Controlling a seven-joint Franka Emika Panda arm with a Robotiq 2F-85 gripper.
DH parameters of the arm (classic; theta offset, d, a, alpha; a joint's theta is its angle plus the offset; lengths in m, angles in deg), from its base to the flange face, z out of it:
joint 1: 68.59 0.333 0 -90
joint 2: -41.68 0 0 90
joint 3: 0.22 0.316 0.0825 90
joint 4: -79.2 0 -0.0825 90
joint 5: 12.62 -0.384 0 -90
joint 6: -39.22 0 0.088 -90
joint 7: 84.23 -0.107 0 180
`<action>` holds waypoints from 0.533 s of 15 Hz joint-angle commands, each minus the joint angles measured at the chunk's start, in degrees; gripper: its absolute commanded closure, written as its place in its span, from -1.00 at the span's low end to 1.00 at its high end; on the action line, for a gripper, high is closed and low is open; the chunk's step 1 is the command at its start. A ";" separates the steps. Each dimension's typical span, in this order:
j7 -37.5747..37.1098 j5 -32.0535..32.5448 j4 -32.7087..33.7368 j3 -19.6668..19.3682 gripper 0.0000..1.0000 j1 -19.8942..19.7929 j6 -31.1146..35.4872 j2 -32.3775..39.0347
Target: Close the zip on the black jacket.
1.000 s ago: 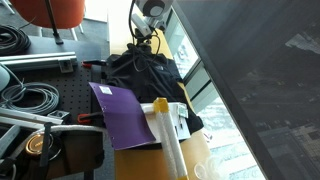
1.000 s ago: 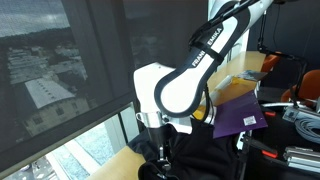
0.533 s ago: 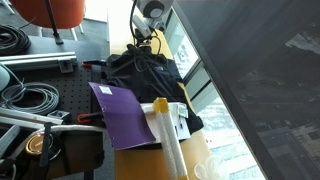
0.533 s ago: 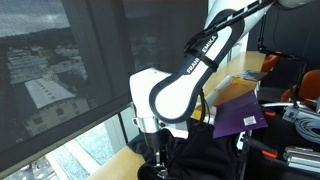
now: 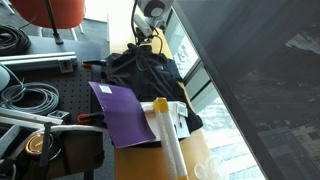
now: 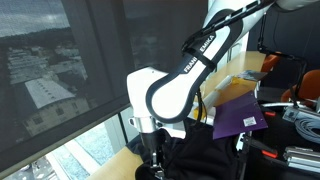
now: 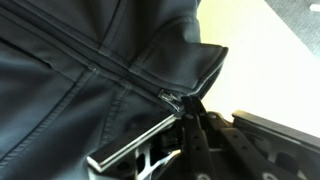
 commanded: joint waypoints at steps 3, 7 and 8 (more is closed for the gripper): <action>2.28 -1.09 -3.53 0.66 0.99 -1.84 0.28 -2.38; 3.22 -1.44 -8.83 0.52 0.99 -4.63 1.26 -5.91; 3.48 -1.60 -10.47 0.54 0.99 -5.51 1.55 -7.01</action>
